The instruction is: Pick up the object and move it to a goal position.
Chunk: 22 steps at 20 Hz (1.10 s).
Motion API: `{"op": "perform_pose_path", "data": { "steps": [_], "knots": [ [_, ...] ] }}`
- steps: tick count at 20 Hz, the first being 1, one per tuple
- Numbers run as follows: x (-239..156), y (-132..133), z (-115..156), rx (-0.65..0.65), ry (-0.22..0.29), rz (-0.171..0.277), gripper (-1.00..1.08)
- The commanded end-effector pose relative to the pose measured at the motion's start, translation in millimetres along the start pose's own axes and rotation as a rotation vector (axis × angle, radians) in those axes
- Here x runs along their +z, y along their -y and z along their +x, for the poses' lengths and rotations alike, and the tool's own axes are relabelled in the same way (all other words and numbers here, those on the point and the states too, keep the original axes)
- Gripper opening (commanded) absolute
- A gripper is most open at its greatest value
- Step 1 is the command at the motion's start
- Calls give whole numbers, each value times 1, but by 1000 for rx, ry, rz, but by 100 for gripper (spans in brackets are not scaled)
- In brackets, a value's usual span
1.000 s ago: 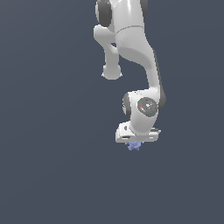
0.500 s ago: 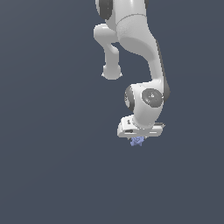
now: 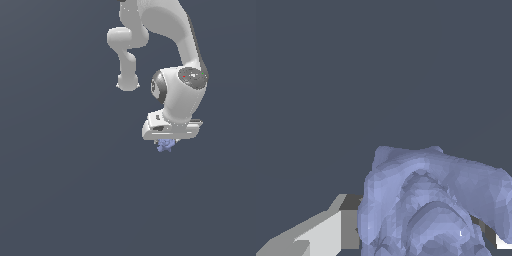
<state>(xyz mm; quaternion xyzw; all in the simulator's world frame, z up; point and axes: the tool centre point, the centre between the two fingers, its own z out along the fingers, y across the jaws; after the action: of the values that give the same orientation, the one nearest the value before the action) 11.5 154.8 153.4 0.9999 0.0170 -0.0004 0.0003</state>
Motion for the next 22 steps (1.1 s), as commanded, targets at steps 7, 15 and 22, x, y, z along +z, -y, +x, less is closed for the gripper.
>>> {"op": "perform_pose_path", "data": {
  "steps": [7, 15, 22],
  "knots": [
    [-94, 33, -35, 0, -1, -1, -100],
    [-173, 61, -61, 0, -1, -1, -100],
    [-216, 77, -75, 0, -1, 0, -100]
  ]
}}
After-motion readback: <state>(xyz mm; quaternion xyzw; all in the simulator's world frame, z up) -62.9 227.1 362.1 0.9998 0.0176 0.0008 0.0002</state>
